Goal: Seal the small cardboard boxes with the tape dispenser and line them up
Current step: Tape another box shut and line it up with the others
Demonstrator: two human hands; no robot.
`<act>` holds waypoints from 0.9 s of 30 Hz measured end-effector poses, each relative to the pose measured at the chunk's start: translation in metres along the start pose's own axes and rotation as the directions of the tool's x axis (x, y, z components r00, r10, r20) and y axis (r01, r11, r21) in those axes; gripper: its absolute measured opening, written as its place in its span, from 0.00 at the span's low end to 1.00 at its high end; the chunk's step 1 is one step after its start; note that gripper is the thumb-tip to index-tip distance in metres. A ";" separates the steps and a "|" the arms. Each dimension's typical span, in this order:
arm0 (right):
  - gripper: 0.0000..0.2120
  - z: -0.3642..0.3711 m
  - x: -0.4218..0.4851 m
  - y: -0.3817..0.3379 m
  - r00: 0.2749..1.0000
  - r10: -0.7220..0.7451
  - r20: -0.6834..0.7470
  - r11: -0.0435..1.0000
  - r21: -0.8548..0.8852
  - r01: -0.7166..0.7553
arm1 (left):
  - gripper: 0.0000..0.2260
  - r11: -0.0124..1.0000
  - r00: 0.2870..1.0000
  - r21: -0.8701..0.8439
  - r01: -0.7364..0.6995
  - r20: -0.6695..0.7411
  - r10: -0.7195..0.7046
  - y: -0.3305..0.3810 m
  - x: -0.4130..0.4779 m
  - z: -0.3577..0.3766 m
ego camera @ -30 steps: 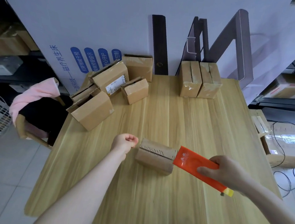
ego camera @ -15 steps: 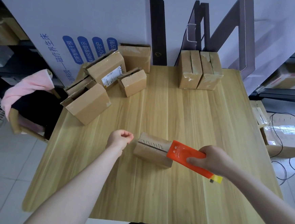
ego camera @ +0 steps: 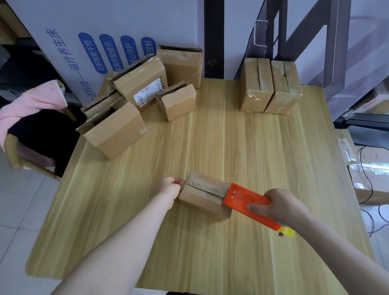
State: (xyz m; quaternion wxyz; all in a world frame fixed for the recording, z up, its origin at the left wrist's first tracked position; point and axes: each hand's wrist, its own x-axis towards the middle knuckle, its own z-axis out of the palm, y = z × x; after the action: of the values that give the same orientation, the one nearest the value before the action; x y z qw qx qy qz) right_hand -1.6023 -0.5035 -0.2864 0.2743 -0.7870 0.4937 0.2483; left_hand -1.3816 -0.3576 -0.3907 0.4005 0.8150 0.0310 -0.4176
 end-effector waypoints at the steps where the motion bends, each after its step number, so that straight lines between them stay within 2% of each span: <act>1: 0.23 0.001 0.000 -0.001 1.000 0.003 0.001 1.000 0.004 -0.003 | 0.07 1.000 1.000 0.004 -0.006 -0.007 0.006 0.000 0.000 0.002; 5: 0.22 0.006 0.000 -0.002 1.000 0.008 0.008 0.999 0.041 -0.008 | 0.08 1.000 1.000 -0.021 0.016 -0.001 -0.016 0.000 0.001 0.008; 9: 0.23 0.008 0.001 0.000 1.000 0.006 0.006 0.999 0.050 -0.006 | 0.11 0.989 0.990 -0.056 0.140 0.001 -0.140 -0.002 0.002 0.010; 11: 0.23 0.009 0.002 0.001 1.000 0.000 -0.003 1.000 0.023 0.000 | 0.13 0.996 0.992 -0.070 0.055 -0.109 -0.062 0.003 0.004 0.012; 13: 0.23 0.010 0.002 0.002 1.000 -0.006 -0.004 1.000 0.026 0.006 | 0.14 0.994 0.982 -0.037 -0.105 -0.163 0.098 0.012 0.002 0.015; 15: 0.23 0.011 0.003 0.004 1.000 -0.008 -0.008 0.999 0.043 0.008 | 0.22 0.980 0.981 0.039 -0.196 0.016 0.196 0.017 -0.004 0.022; 17: 0.23 0.013 0.003 0.005 1.000 -0.008 -0.013 0.999 0.050 0.009 | 0.27 0.963 0.961 0.136 -0.233 0.187 0.206 0.016 -0.008 0.027; 19: 0.22 0.015 0.003 0.006 1.000 -0.009 -0.021 0.999 0.051 0.010 | 0.29 0.968 0.960 0.163 -0.192 0.236 0.151 0.015 -0.005 0.026; 21: 0.22 0.015 0.003 0.007 1.000 -0.008 -0.029 0.998 0.061 0.010 | 0.31 0.961 0.974 0.231 -0.153 0.198 0.108 0.017 -0.004 0.026; 22: 0.22 0.016 0.002 0.007 0.999 -0.008 -0.031 0.998 0.068 0.010 | 0.31 0.919 0.979 0.341 -0.196 0.126 0.162 0.017 -0.004 0.028; 23: 0.21 0.016 0.002 0.007 1.000 -0.008 -0.031 0.997 0.075 0.010 | 0.28 0.826 0.954 0.490 -0.280 0.047 0.296 0.015 -0.003 0.031; 24: 0.21 0.017 0.002 0.008 1.000 -0.008 -0.028 0.997 0.081 0.011 | 0.25 0.677 0.874 0.627 -0.386 0.014 0.486 0.012 -0.005 0.035; 25: 0.21 0.018 0.001 0.009 1.000 -0.012 -0.024 0.996 0.090 0.014 | 0.22 0.512 0.762 0.700 -0.498 0.071 0.643 0.010 -0.009 0.040; 26: 0.21 0.018 0.002 0.010 1.000 -0.017 -0.021 0.995 0.103 0.019 | 0.20 0.362 0.652 0.707 -0.607 0.183 0.736 0.008 -0.012 0.048; 27: 0.21 0.019 0.003 0.012 1.000 -0.022 -0.018 0.993 0.114 0.024 | 0.18 0.236 0.570 0.691 -0.684 0.304 0.763 0.006 -0.015 0.056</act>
State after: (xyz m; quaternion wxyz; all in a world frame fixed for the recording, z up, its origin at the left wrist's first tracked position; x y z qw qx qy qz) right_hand -1.6144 -0.4965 -0.3043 0.3176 -0.7776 0.5004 0.2100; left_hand -1.4257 -0.3958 -0.3946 0.1698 0.8388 -0.5040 -0.1163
